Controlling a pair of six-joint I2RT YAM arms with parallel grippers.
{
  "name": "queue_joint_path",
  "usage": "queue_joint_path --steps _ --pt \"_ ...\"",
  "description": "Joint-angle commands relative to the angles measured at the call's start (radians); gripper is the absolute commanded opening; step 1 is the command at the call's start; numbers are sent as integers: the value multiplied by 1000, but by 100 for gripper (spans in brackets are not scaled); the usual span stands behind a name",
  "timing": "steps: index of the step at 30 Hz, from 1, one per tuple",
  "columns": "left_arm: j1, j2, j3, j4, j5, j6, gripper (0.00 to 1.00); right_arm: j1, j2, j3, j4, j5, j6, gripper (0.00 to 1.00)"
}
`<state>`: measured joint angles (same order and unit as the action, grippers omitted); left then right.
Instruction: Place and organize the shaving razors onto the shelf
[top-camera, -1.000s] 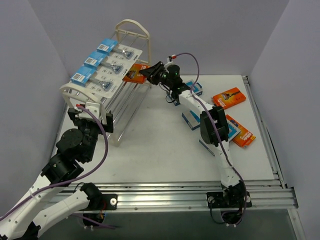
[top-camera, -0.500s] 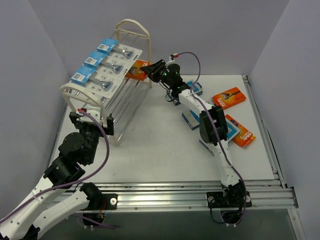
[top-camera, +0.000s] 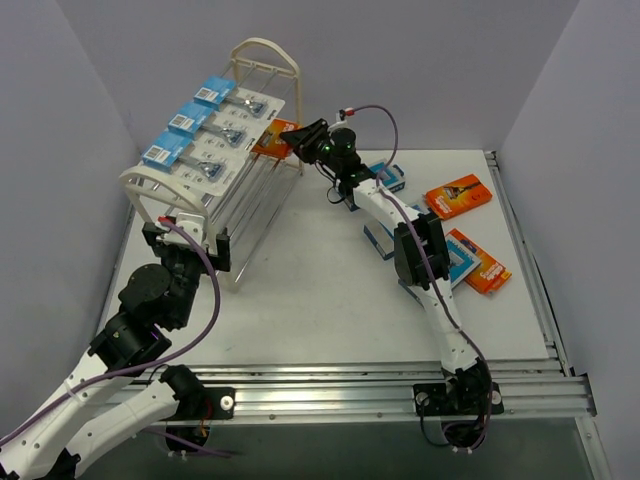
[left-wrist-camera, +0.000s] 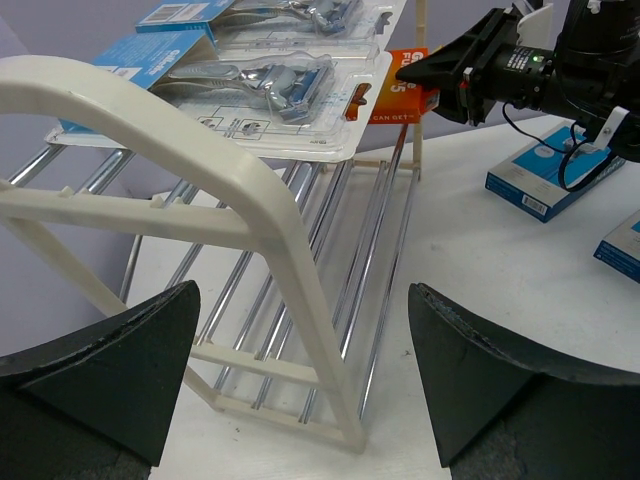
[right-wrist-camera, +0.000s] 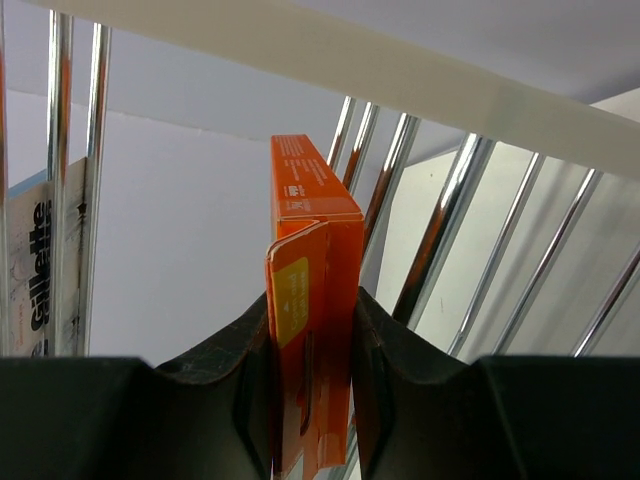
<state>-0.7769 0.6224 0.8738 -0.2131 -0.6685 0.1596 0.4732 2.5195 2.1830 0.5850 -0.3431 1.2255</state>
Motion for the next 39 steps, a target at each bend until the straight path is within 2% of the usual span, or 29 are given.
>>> queue_joint_path --steps 1,9,16,19,25,30,39 --pt "4 2 8 46 24 -20 94 10 1 63 52 26 -15 3" --pt "5 3 14 38 33 -29 94 15 39 109 45 35 -14 11" --pt "5 3 19 31 46 -35 94 16 47 121 36 36 -17 41" --pt "5 5 21 29 49 -37 94 16 47 123 32 36 -20 50" --pt "5 0 22 24 53 -38 94 19 42 124 19 30 -23 60" --pt "5 2 24 23 55 -37 94 18 24 124 -45 27 -55 80" --pt "5 3 25 20 60 -35 94 5 -31 92 -123 9 -118 88"
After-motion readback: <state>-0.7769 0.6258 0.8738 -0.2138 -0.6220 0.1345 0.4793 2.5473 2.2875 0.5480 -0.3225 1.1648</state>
